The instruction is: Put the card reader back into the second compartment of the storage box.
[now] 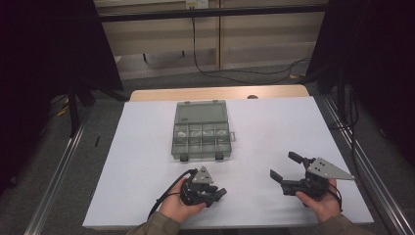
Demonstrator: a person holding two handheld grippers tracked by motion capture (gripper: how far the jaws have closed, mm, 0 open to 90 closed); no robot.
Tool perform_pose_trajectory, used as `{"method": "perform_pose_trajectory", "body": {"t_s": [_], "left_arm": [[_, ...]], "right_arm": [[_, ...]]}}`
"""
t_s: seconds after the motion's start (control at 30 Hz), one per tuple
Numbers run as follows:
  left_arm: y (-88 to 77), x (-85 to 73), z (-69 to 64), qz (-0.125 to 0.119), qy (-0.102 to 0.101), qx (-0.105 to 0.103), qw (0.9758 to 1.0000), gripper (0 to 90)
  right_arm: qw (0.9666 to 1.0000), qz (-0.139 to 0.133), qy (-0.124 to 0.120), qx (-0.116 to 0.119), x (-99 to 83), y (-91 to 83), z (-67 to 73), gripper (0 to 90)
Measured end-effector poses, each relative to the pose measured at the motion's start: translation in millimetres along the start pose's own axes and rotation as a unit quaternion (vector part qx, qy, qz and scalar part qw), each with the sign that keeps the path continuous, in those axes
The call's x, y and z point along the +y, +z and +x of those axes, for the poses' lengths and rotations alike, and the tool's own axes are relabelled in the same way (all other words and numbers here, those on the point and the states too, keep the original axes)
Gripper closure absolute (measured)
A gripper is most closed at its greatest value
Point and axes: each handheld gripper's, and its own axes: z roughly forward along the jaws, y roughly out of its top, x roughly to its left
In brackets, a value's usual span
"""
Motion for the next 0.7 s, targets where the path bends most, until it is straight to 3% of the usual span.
{"method": "perform_pose_trajectory", "body": {"t_s": [0.13, 0.27, 0.43, 0.7], "left_arm": [[1.2, 0.7, -2.2, 0.003, 0.002, 0.014, 0.9999, 70.7], [1.3, -0.1, -1.1, -0.001, -0.007, 0.013, 0.9999, 73.6], [0.9, 0.9, -3.9, 0.004, -0.002, 0.024, 0.9997, 73.9], [-1.3, 4.4, -1.2, -0.003, -0.027, 0.005, 0.9996, 74.1]], "right_arm": [[1.0000, 0.000, 0.000, -0.001, 0.1, 0.1, 0.2, 6.9], [1.0000, -0.001, 0.002, 0.000, 0.9, 0.2, 1.6, 7.0], [1.0000, -0.002, -0.001, 0.002, 1.5, 0.4, 2.2, 7.8], [1.0000, -0.004, 0.001, 0.001, 1.6, 0.0, 1.1, 7.3]]}}
